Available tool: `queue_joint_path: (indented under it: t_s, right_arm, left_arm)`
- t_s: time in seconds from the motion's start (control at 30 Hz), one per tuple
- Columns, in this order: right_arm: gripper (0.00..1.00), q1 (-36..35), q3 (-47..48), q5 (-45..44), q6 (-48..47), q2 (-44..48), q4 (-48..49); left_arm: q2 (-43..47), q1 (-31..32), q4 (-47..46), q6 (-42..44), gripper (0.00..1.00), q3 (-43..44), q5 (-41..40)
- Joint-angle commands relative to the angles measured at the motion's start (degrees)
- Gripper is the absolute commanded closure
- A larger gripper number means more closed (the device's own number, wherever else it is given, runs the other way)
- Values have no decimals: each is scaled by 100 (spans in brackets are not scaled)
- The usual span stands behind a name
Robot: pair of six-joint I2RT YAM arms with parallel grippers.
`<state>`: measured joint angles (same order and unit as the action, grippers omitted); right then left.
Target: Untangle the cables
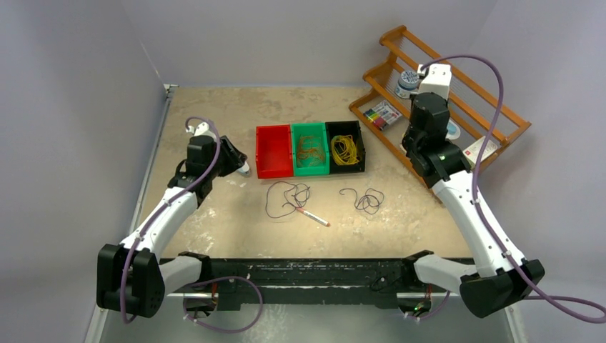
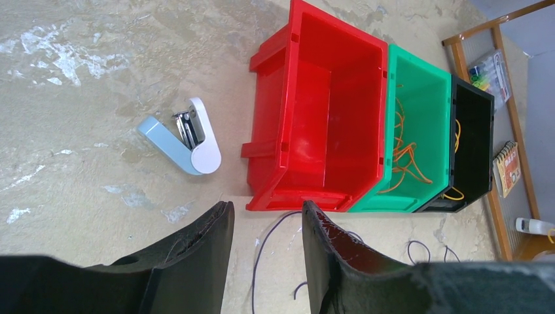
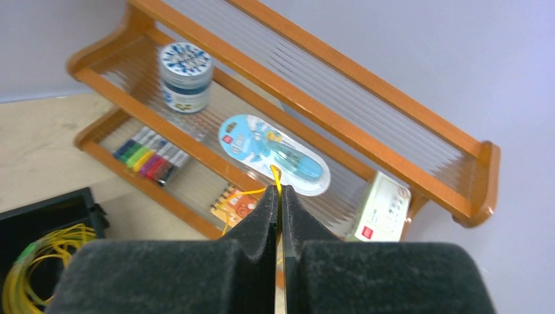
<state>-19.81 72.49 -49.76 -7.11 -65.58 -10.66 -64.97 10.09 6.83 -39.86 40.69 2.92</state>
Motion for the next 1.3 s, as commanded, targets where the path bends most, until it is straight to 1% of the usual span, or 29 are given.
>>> queue_joint_path:
  t_s: [0.0,0.1,0.3,0.6,0.8,1.27]
  right_arm:
    - [100,13,421,774,-144,176,451]
    - [100,13,556,1269,-106,162,533]
    - [100,13,637,2541,25,113,840]
    - [100,13,525,3602,407,-316,1330]
    - [100,17,342,3947,631,-687,1617]
    - [100,13,18,4135,751,-1055,1919]
  left_arm:
    - [-23,-42,-389,-77,58,107,125]
    - [-8,-42,-397,-92,58,91,104]
    - [28,-42,-427,-143,58,20,52]
    - [72,-42,-429,-154,58,-45,-21]
    - [150,-42,-371,-125,58,-122,-66]
    - [145,-42,-375,-110,58,-164,-108]
